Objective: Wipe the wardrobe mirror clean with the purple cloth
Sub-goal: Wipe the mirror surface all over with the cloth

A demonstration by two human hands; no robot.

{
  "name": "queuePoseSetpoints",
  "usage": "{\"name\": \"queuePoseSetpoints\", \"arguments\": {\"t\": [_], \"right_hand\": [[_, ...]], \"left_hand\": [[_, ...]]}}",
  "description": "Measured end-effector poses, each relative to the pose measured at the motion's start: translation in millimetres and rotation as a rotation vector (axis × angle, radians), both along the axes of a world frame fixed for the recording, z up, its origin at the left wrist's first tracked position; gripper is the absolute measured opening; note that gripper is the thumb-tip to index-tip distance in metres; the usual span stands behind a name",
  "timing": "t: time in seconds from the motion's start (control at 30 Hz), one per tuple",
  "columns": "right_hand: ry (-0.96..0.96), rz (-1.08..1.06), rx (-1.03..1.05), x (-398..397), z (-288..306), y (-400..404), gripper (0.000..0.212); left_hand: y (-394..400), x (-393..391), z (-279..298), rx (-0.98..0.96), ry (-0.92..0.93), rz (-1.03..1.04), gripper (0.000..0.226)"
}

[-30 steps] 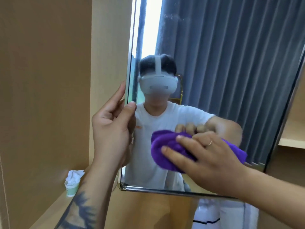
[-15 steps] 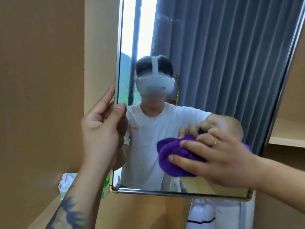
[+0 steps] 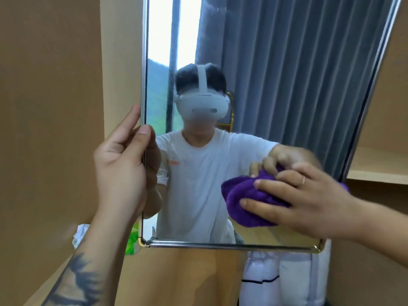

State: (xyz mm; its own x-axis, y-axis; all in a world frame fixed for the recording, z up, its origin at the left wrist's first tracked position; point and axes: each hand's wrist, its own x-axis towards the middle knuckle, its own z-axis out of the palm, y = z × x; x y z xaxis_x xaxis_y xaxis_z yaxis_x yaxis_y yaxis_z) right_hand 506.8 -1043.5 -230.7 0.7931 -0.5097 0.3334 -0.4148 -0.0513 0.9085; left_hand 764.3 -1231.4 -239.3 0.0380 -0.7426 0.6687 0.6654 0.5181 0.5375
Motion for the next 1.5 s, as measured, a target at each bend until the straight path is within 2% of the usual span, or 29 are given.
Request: {"name": "queuePoseSetpoints", "arguments": {"t": [0.07,0.17,0.23,0.27,0.3,0.37,0.43,0.47,0.53,0.63,0.7,0.77,0.87,0.97,1.03,1.1,1.17,1.23,1.37,1.5], "right_hand": [[0.002,0.028,-0.074,-6,29,0,0.041],[-0.252,-0.028,-0.234,-14,61,2,0.056],[-0.438,-0.060,-0.295,-15,50,2,0.064],[-0.468,-0.057,-0.294,-14,37,2,0.065],[-0.434,-0.045,-0.262,-13,21,2,0.064],[-0.209,-0.019,-0.128,-15,-4,6,0.054],[0.005,-0.009,-0.019,-18,-2,10,0.044],[0.043,0.006,-0.011,-20,9,12,0.040],[-0.005,0.016,-0.091,-28,34,13,0.042],[-0.317,-0.050,-0.257,-38,59,19,0.060],[-0.456,-0.079,-0.307,-40,47,21,0.067],[-0.418,-0.079,-0.275,-43,14,23,0.072],[-0.177,-0.078,-0.137,-55,-23,33,0.061],[0.015,-0.073,-0.052,-65,-4,42,0.052],[0.003,-0.070,-0.110,-71,19,42,0.055],[-0.163,-0.062,-0.220,-72,34,41,0.055],[-0.341,-0.063,-0.298,-69,23,39,0.056],[-0.406,-0.059,-0.282,-67,-13,39,0.061],[-0.190,-0.119,-0.086,-80,-87,51,0.077],[-0.051,-0.126,-0.010,-82,-67,54,0.053]], "left_hand": [[1,0,0,-0.001,0.009,0.004,0.036],[-1,3,-1,0.002,0.022,-0.043,0.035],[-4,3,-3,0.007,0.018,-0.075,0.038],[-4,4,-4,0.011,0.018,-0.081,0.038],[-5,4,-4,0.015,0.018,-0.084,0.038],[-4,5,-4,0.015,0.016,-0.085,0.037],[-3,5,-3,0.011,0.011,-0.089,0.038],[-2,5,-3,0.013,0.013,-0.094,0.038],[-2,5,-3,0.018,0.022,-0.096,0.037],[1,4,-3,0.031,0.026,-0.083,0.036],[2,4,-3,0.039,0.027,-0.079,0.035],[5,5,-1,0.034,0.020,-0.074,0.035],[10,6,0,0.033,0.036,-0.081,0.035],[14,4,2,0.035,0.022,-0.063,0.038],[14,4,1,0.046,0.029,-0.065,0.038],[12,7,0,0.007,-0.012,-0.102,0.043],[11,8,-3,-0.062,-0.092,-0.109,0.052],[9,5,-3,-0.009,-0.031,-0.091,0.048],[8,-2,-5,0.004,-0.022,-0.018,0.045],[6,0,-8,-0.015,-0.009,-0.012,0.044]]}}
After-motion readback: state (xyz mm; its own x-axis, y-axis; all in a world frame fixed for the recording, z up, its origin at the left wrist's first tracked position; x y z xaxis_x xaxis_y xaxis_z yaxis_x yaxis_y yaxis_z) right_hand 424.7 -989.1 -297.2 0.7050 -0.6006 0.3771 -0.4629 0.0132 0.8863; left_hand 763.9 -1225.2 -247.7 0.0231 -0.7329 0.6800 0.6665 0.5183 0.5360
